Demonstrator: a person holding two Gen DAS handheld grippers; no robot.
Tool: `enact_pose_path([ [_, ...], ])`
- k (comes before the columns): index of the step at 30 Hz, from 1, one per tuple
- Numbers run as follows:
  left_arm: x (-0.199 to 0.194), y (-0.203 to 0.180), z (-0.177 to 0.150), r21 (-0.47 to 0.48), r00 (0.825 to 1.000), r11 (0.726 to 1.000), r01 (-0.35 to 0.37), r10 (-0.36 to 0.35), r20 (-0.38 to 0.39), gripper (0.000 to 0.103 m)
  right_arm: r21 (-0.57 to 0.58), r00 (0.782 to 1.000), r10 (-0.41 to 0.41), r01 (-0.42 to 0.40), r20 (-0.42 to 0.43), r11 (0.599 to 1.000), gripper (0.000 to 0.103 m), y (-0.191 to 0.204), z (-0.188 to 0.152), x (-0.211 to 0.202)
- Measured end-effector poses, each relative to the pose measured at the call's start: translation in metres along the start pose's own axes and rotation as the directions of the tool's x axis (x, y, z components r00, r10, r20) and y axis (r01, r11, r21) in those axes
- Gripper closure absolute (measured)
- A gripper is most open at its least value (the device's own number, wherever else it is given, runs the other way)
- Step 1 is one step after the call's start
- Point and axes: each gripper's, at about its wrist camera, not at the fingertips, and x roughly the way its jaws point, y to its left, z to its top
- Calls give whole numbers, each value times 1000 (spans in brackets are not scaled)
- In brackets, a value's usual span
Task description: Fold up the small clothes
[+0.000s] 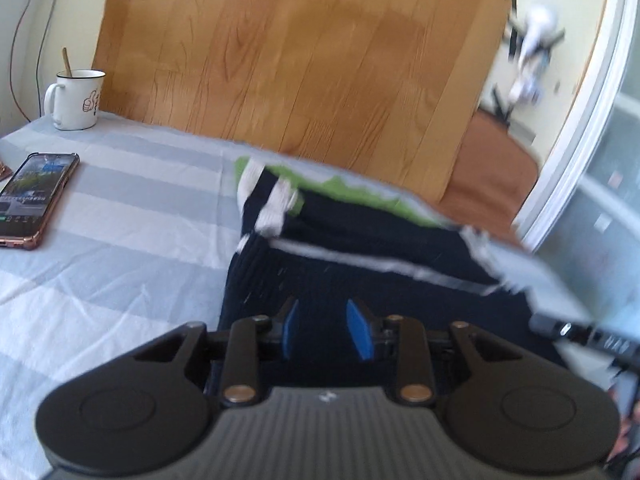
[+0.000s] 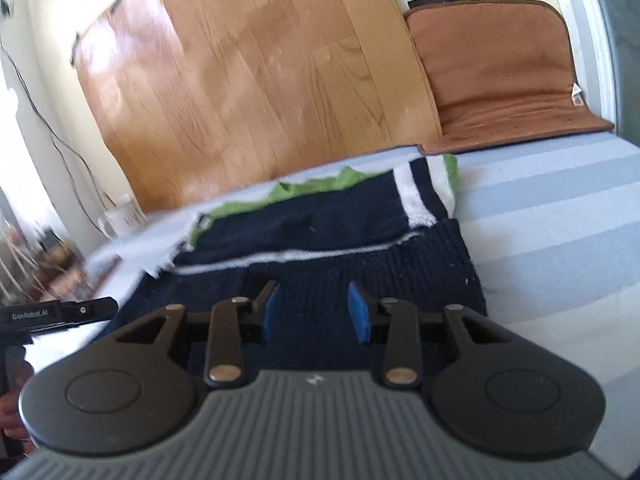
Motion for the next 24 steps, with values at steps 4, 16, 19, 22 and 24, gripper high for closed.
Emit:
enact_pose_path([
  [4, 4, 14, -15, 1, 1000, 1000, -11, 11, -27, 77, 59, 991, -125, 128, -47, 990, 73, -29, -9, 8],
  [16, 18, 23, 39, -9, 999, 1000, 14, -13, 33, 63, 103, 992, -116, 122, -56, 987, 58, -34, -7, 3],
  [19, 40, 21, 51, 14, 999, 1000, 21, -21, 33, 62, 101, 992, -113, 119, -61, 988, 55, -33, -6, 6],
  [22, 63, 25, 49, 14, 1000, 1000, 8, -8, 5, 62, 105, 992, -106, 113, -74, 988, 55, -35, -5, 4],
  [24, 74, 31, 42, -2, 1000, 1000, 7, -7, -24, 63, 100, 989, -105, 116, -106, 988, 56, -34, 1, 5],
])
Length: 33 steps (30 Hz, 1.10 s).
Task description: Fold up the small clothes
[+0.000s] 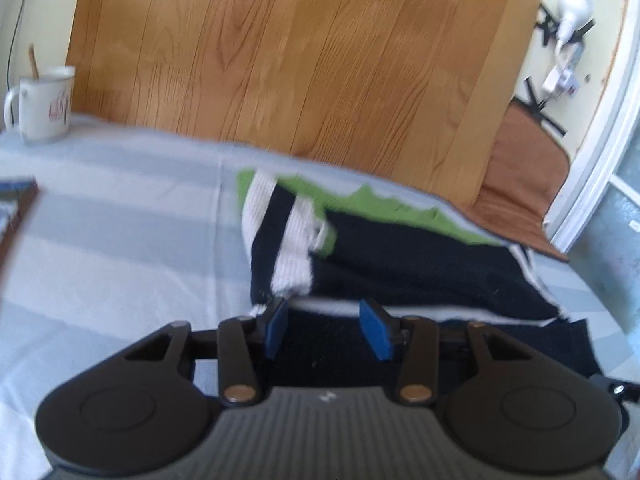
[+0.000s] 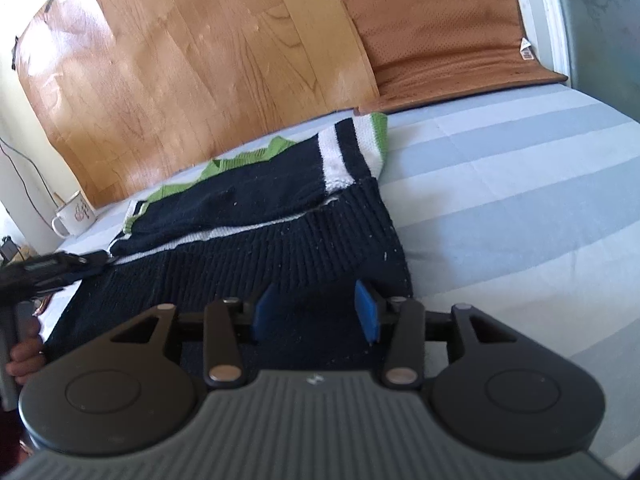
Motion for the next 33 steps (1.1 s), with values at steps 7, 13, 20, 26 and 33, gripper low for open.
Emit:
enact_pose_path([
  [7, -6, 2, -6, -1, 999, 1000, 27, -27, 36, 59, -114, 995, 100, -98, 10, 989, 54, 44, 82, 15],
  [13, -5, 9, -3, -40, 998, 997, 60, -58, 31, 59, -171, 989, 100, -118, -110, 978, 52, 97, 150, 119],
  [20, -4, 11, -2, -54, 996, 995, 82, -80, 29, 55, -188, 977, -103, 68, -184, 980, 48, 104, 182, 234],
  [26, -4, 11, -2, -59, 996, 994, 87, -85, 27, 54, -230, 952, -166, 106, -259, 967, 52, 90, 174, 268],
  [33, -3, 14, -1, -82, 995, 991, 103, -101, 27, 54, -316, 974, -155, 96, -167, 944, 92, 98, 173, 246],
])
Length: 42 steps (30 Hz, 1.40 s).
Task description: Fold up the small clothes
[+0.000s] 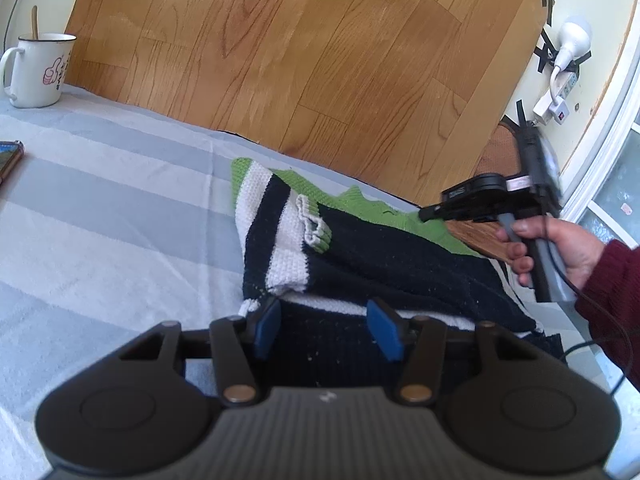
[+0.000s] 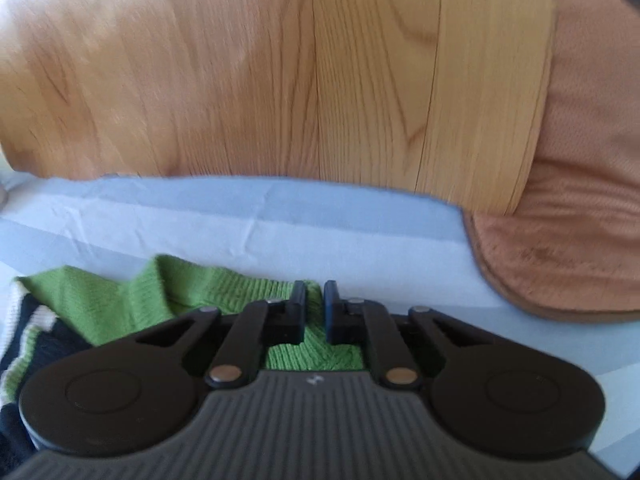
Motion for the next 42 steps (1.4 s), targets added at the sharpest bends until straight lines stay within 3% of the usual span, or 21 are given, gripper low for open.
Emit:
enact_pose_path([
  [6, -1, 8, 2, -48, 999, 998, 35, -35, 1, 53, -60, 988, 83, -76, 129, 995, 93, 5, -13, -72],
  [14, -20, 13, 3, -98, 991, 988, 122, -116, 65, 43, -145, 933, 287, -260, 219, 955, 93, 14, -102, -186],
  [17, -45, 8, -4, -119, 974, 969, 218, -208, 91, 34, -166, 921, 334, -304, 199, 938, 93, 15, -154, -216],
  [19, -64, 8, -12, -149, 955, 945, 291, -278, 99, 20, -162, 919, 355, -330, 170, 930, 93, 15, -184, -228],
  [21, -84, 9, -22, -173, 943, 927, 331, -317, 105, 16, -158, 918, 376, -355, 128, 921, 93, 15, -212, -231],
  [23, -99, 11, -32, -191, 941, 922, 337, -322, 106, 10, -145, 916, 389, -373, 97, 916, 89, 15, -232, -227],
  [25, -106, 16, -40, -223, 949, 922, 316, -304, 85, 9, -98, 900, 432, -425, 61, 900, 88, 10, -242, -221],
  [28, -105, 22, -42, -265, 969, 932, 246, -242, 46, 9, -33, 881, 455, -454, 129, 890, 81, -10, -240, -231],
  [31, -98, 25, -39, -284, 977, 936, 209, -208, 34, 9, 69, 868, 413, -446, 275, 893, 73, -41, -235, -253],
  [33, -92, 26, -36, -279, 983, 943, 183, -183, 27, 9, 169, 881, 293, -374, 371, 912, 52, -65, -232, -262],
  [35, -84, 27, -32, -278, 989, 949, 148, -151, 13, 9, 263, 900, 153, -277, 409, 924, 41, -82, -232, -261],
  [36, -80, 28, -30, -281, 990, 950, 135, -138, 7, 9, 299, 908, 106, -242, 406, 923, 41, -89, -232, -257],
  [38, -74, 30, -27, -285, 994, 952, 108, -114, -4, 12, 356, 922, 74, -219, 379, 908, 41, -99, -228, -244],
  [39, -71, 29, -25, -284, 995, 954, 97, -103, -6, 18, 373, 927, 83, -228, 367, 900, 41, -100, -227, -236],
  [41, -65, 27, -21, -278, 996, 957, 79, -86, -16, 46, 389, 935, 115, -249, 337, 887, 41, -98, -222, -218],
  [42, -62, 25, -19, -274, 996, 959, 68, -79, -30, 64, 387, 937, 136, -261, 323, 884, 47, -96, -220, -211],
])
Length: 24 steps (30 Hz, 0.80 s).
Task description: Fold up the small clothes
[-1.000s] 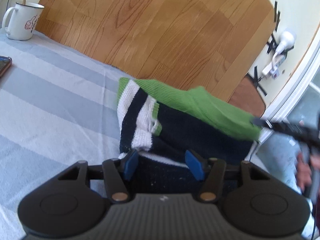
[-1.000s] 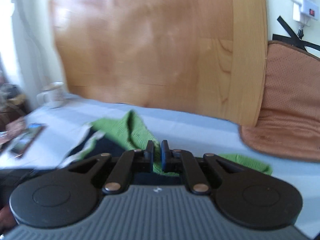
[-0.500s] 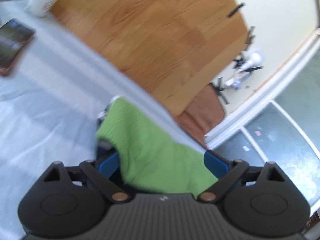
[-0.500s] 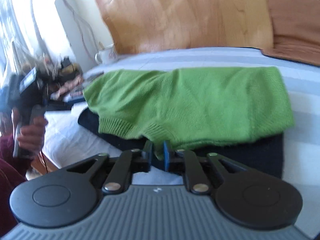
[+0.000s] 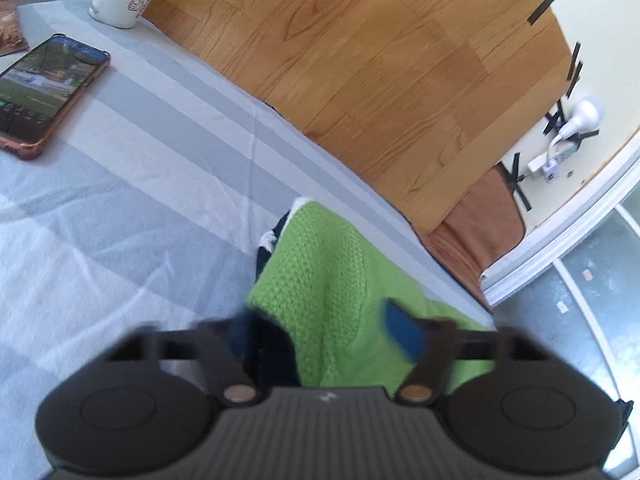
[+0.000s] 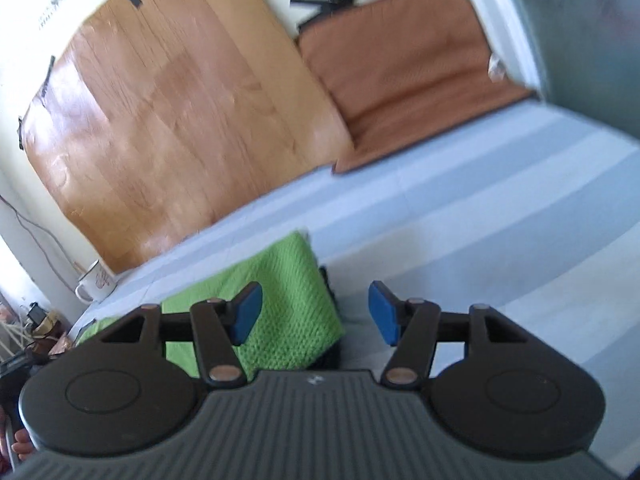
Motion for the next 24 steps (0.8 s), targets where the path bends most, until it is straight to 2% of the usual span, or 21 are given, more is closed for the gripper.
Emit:
enact_pose_path([
  [1, 3, -2, 0, 5, 1000, 1000, -8, 8, -8, 77, -8, 999, 23, -23, -31, 1000, 58, 4, -1, 9],
  [2, 4, -6, 0, 17, 1000, 1000, -17, 17, -7, 84, -24, 998, 28, -29, -52, 999, 90, 8, -4, 12],
  [3, 3, -9, -1, 32, 999, 999, -37, 37, 2, 87, -44, 998, 15, -17, -55, 999, 93, 10, -6, 8],
  [6, -6, -14, -1, 42, 998, 997, -60, 59, 14, 89, -73, 1000, 26, -25, 12, 997, 94, 22, -8, -19],
  [8, -11, -11, -2, 25, 998, 998, -63, 63, 8, 89, -98, 999, 17, -12, 47, 995, 94, 16, -4, -48],
  [10, -11, -10, -4, 27, 995, 995, -96, 96, -7, 89, -100, 1000, -11, 13, 26, 995, 94, 11, -9, -64],
  [12, -7, -11, -8, 50, 991, 990, -128, 130, -19, 88, -77, 998, -56, 53, -34, 996, 94, -1, -24, -56],
  [13, -5, -12, -9, 59, 989, 988, -143, 145, -21, 83, -75, 994, -83, 77, -75, 994, 93, -5, -32, -47],
  [14, -5, -12, -10, 61, 988, 986, -152, 154, -20, 82, -82, 989, -105, 97, -101, 992, 89, -8, -38, -39],
  [15, -7, -12, -9, 62, 989, 987, -145, 147, -21, 80, -81, 989, -111, 104, -93, 991, 77, -8, -39, -37],
  [16, -12, -12, -9, 66, 989, 987, -145, 147, -16, 75, -78, 990, -123, 118, -65, 990, 73, -5, -36, -41],
  [17, -21, -12, -8, 74, 989, 986, -151, 151, 8, 72, -83, 992, -124, 121, -23, 989, 67, -2, -31, -45],
  [20, -53, -15, 1, 94, 984, 984, -150, 139, 110, 69, -142, 990, -101, 114, 94, 983, 66, 14, -13, -59],
  [22, -64, -24, 9, 107, 981, 986, -125, 107, 159, 70, -190, 991, -64, 86, 118, 978, 66, 29, -7, -54],
  [24, -58, -43, 14, 159, 985, 984, -86, 60, 163, 70, -227, 995, -6, 28, 97, 974, 66, 46, -7, -43],
])
